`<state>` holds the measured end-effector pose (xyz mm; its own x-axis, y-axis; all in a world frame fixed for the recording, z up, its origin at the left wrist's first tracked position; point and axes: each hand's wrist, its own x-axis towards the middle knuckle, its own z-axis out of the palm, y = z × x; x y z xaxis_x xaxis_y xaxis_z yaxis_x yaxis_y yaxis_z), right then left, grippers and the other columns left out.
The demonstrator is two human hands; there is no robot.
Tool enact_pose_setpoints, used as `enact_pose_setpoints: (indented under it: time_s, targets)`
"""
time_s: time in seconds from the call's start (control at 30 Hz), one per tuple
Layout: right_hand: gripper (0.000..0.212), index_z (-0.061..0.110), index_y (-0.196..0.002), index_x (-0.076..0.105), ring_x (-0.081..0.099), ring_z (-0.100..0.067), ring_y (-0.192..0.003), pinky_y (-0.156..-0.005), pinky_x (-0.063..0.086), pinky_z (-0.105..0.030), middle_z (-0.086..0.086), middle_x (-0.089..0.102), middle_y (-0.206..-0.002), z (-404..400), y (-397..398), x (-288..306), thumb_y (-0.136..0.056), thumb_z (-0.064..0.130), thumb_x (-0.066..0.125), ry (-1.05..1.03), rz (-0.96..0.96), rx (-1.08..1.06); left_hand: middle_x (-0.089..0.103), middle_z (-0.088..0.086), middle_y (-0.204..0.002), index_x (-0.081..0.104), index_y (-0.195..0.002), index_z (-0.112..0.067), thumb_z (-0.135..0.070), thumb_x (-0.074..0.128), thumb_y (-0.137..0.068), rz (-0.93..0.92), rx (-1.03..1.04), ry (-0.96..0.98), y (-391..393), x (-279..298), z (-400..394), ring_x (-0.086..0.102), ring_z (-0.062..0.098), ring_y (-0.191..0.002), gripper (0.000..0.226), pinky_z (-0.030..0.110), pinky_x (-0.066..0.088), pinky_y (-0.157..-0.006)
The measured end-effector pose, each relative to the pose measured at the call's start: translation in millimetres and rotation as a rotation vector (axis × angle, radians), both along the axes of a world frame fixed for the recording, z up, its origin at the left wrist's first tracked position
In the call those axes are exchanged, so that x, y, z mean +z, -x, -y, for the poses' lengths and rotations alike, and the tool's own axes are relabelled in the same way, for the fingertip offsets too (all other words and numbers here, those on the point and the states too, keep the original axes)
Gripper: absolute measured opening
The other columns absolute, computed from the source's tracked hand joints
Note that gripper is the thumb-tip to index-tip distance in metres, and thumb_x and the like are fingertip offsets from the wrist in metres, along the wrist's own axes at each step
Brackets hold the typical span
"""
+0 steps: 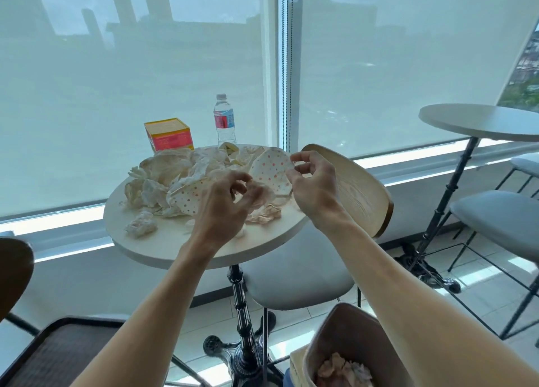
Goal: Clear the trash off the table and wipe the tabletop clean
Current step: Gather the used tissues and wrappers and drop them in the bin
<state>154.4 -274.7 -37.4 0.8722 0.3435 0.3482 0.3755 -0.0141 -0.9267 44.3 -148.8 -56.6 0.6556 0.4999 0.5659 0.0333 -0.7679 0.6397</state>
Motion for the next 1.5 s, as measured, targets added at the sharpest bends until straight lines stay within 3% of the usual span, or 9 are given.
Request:
enact_pose_setpoints:
  time_s: [0.13,0.27,0.47,0.6,0.73,0.97,1.13,1.27,1.5]
  targets:
    - [0.015,0.021,-0.108,0.064,0.057,-0.006,-0.065,-0.068,0.053,-0.027,0.007,0.059,-0.077,27,-5,-10,-0.095,0.013,0.06,-0.033,-0.059,-0.021,0.066,-0.008,-0.083,0.063,-0.1,-0.026,-0.035,0.07,-0.086,0.063,-0.092,0.092,0,4,19,0.057,0.013,-0.067,0.019,0.021,0.048,-0.06]
    - [0.02,0.017,-0.117,0.063,0.061,-0.005,-0.082,-0.072,0.054,-0.017,0.004,0.062,-0.09,61,-12,-28,-0.098,0.014,0.057,-0.019,-0.114,-0.022,0.068,-0.006,-0.083,0.062,-0.097,-0.027,-0.034,0.07,-0.085,0.088,-0.154,0.142,2,2,45,0.053,0.004,-0.061,0.016,0.012,0.042,-0.052]
    - [0.021,0.015,-0.117,0.065,0.058,-0.007,-0.092,-0.073,0.049,-0.016,0.004,0.06,-0.094,110,-20,-66,-0.1,0.012,0.054,0.055,-0.235,-0.011,0.066,-0.006,-0.077,0.066,-0.1,-0.016,-0.034,0.072,-0.081,0.08,-0.242,0.186,0,-16,84,0.051,0.008,-0.059,0.026,0.023,0.044,-0.051]
    - [0.021,0.016,-0.116,0.066,0.059,-0.017,-0.104,-0.087,0.054,-0.03,0.003,0.06,-0.101,142,-22,-101,-0.1,0.012,0.052,0.205,-0.316,0.054,0.066,-0.009,-0.077,0.066,-0.098,-0.021,-0.027,0.073,-0.083,0.027,-0.289,0.189,-4,-35,110,0.047,0.003,-0.056,0.017,0.016,0.041,-0.049]
    - [0.022,0.015,-0.115,0.067,0.056,-0.018,-0.105,-0.07,0.048,-0.018,0.002,0.059,-0.101,168,-21,-143,-0.099,0.01,0.053,0.436,-0.332,0.114,0.064,-0.012,-0.075,0.066,-0.097,-0.024,-0.031,0.074,-0.083,-0.044,-0.275,0.198,-6,-59,133,0.044,0.002,-0.055,0.018,0.014,0.038,-0.051]
    - [0.023,0.011,-0.114,0.068,0.059,-0.021,-0.107,-0.081,0.054,-0.029,-0.006,0.063,-0.114,201,-17,-195,-0.095,0.005,0.055,0.732,-0.405,0.2,0.065,-0.008,-0.077,0.066,-0.096,-0.026,-0.034,0.075,-0.08,-0.172,-0.293,0.266,-3,-107,161,0.043,0.001,-0.051,0.02,0.017,0.037,-0.048]
    - [0.028,0.016,-0.112,0.068,0.058,-0.013,-0.088,-0.062,0.042,-0.015,-0.003,0.063,-0.098,205,-15,-198,-0.095,0.004,0.05,0.728,-0.401,0.2,0.065,-0.008,-0.075,0.065,-0.088,-0.034,-0.034,0.076,-0.08,-0.306,-0.246,0.256,3,-144,169,0.046,0.002,-0.053,0.012,0.019,0.043,-0.053]
    - [0.025,0.023,-0.1,0.066,0.063,-0.012,-0.072,-0.069,0.046,-0.023,-0.006,0.068,-0.097,201,-18,-190,-0.093,0.005,0.05,0.674,-0.403,0.231,0.065,-0.012,-0.075,0.068,-0.089,-0.032,-0.034,0.077,-0.08,-0.407,-0.202,0.189,9,-168,176,0.052,0.002,-0.057,0.013,0.028,0.05,-0.06]
    - [0.018,0.022,-0.101,0.068,0.065,-0.008,-0.068,-0.07,0.048,-0.023,-0.001,0.069,-0.088,187,-15,-170,-0.094,0.012,0.054,0.62,-0.328,0.252,0.068,-0.015,-0.093,0.064,-0.12,-0.036,-0.045,0.071,-0.083,-0.642,-0.199,0.036,14,-182,179,0.057,0.002,-0.073,0.039,0.032,0.053,-0.077]
